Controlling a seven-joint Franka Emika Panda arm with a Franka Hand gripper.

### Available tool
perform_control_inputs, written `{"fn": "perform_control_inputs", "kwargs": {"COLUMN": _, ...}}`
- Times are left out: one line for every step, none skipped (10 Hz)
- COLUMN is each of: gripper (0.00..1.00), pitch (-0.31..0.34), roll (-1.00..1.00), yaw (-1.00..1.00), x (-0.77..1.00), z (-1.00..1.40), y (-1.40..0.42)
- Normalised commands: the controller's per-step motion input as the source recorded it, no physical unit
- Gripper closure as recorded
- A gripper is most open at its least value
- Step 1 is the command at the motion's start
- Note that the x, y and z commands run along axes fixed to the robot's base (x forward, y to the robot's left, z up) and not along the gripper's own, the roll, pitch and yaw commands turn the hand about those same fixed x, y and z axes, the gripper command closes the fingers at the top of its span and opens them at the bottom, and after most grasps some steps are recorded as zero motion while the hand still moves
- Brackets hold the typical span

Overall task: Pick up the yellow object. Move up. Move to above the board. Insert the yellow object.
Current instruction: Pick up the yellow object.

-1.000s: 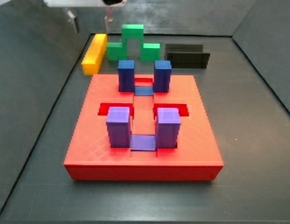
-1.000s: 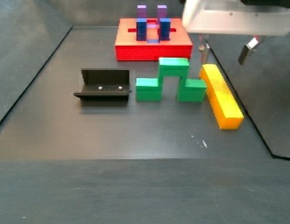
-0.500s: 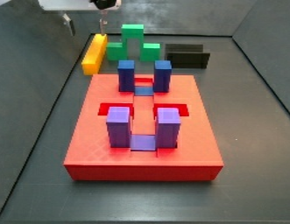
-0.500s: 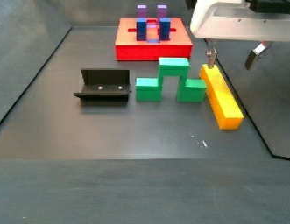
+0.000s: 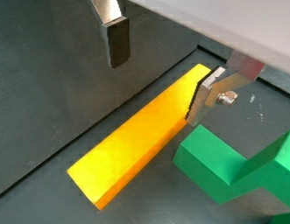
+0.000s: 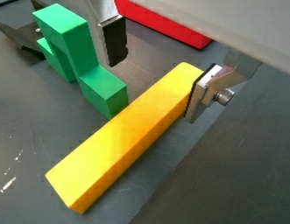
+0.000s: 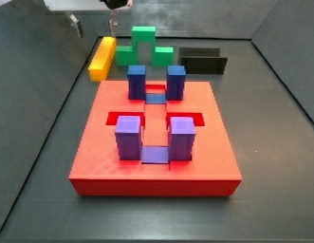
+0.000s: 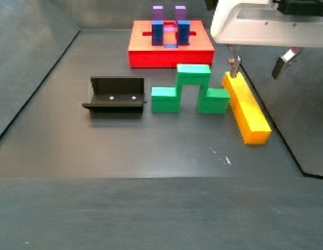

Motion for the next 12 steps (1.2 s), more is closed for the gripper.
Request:
{"fn": "perform_control_inputs", "kwargs": {"gripper": 0.00, "pitch": -0.024, "roll": 0.08, "yaw": 0.00, "x": 0.00, "z": -0.34, "y": 0.10}}
{"fn": "perform_control_inputs", "kwargs": {"gripper": 0.00, "pitch": -0.019, "roll": 0.07, "yaw": 0.00, "x": 0.00, "z": -0.31, "y": 0.08}}
{"fn": "perform_control_inputs", "kwargs": {"gripper": 0.00, "pitch": -0.009, "roll": 0.10, "yaw": 0.00, "x": 0.00, "z": -0.29, "y": 0.05}}
{"fn": "perform_control_inputs", "kwargs": {"gripper": 0.00, "pitch": -0.001, "roll": 0.13, "yaw": 0.00, "x": 0.00, "z": -0.30, "y": 0.04}}
{"fn": "perform_control_inputs", "kwargs": {"gripper": 0.00, "pitch": 0.000, "roll": 0.14, "yaw": 0.00, "x": 0.00, "z": -0.30, "y": 0.04}}
{"fn": "perform_control_inputs", "kwargs": {"gripper": 0.00, "pitch": 0.000, "roll": 0.12, "yaw": 0.00, "x": -0.03, "z": -0.23, "y": 0.04}}
{"fn": "perform_control_inputs", "kwargs": {"gripper": 0.00, "pitch": 0.000, "roll": 0.10, "yaw": 0.00, "x": -0.07, "z": -0.16, "y": 0.04}}
{"fn": "perform_control_inputs", "kwargs": {"gripper": 0.00, "pitch": 0.000, "roll": 0.11, "yaw": -0.01, "x": -0.10, "z": -0.17, "y": 0.07}}
{"fn": "perform_control_inputs", "kwargs": {"gripper": 0.00, "pitch": 0.000, "roll": 0.10, "yaw": -0.03, "x": -0.11, "z": -0.17, "y": 0.10}}
{"fn": "perform_control_inputs", "kwargs": {"gripper": 0.00, "pitch": 0.000, "roll": 0.09, "yaw": -0.03, "x": -0.08, "z": -0.14, "y": 0.08}}
{"fn": "perform_control_inputs", "kwargs": {"gripper": 0.00, "pitch": 0.000, "roll": 0.05, "yaw": 0.00, "x": -0.01, "z": -0.07, "y": 0.05}}
{"fn": "perform_control_inputs", "kwargs": {"gripper": 0.00, "pitch": 0.000, "roll": 0.00, "yaw": 0.00, "x": 0.00, "z": -0.01, "y": 0.06}}
